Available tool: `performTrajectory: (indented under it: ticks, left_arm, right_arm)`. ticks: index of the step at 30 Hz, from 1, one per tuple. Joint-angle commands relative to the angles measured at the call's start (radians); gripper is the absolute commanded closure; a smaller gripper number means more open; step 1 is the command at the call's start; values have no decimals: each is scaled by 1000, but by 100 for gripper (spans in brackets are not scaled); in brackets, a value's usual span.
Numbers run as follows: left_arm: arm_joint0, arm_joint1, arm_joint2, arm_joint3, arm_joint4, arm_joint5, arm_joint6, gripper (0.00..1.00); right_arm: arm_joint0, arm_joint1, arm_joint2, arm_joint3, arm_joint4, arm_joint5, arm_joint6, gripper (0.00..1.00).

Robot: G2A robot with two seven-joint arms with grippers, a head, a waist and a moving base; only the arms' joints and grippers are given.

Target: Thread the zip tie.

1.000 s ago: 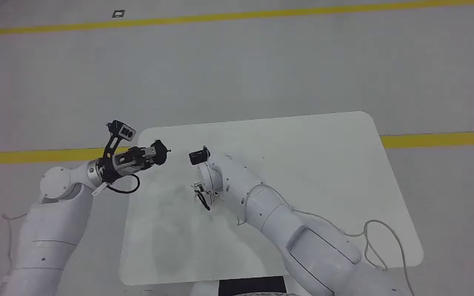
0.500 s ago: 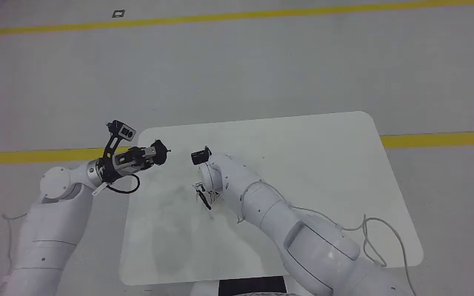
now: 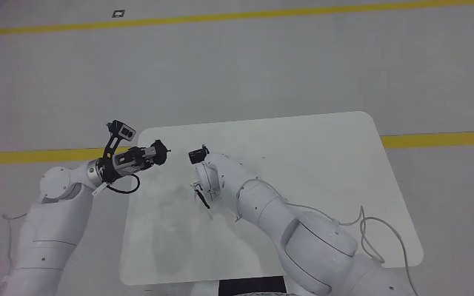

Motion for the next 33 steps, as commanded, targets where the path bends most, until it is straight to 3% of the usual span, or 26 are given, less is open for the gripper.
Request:
performTrajectory:
  ticks: [1, 14, 18, 27, 33]
  left_arm:
    - [0, 0, 0, 0, 0, 0, 0, 100]
    - [0, 0, 0, 0, 0, 0, 0, 100]
    - [0, 0, 0, 0, 0, 0, 0, 100]
    - [0, 0, 0, 0, 0, 0, 0, 100]
    - [0, 0, 0, 0, 0, 0, 0, 100]
  right_arm:
    - [5, -3, -18, 8, 12, 0, -1, 82]
    - [-4, -9, -27, 12, -27, 0, 16, 84]
    - [-6, -9, -28, 9, -46, 0, 19, 100]
    - [-4, -8, -26, -8, -49, 0, 20, 100]
    - [3, -1, -23, -45, 10, 0, 15, 100]
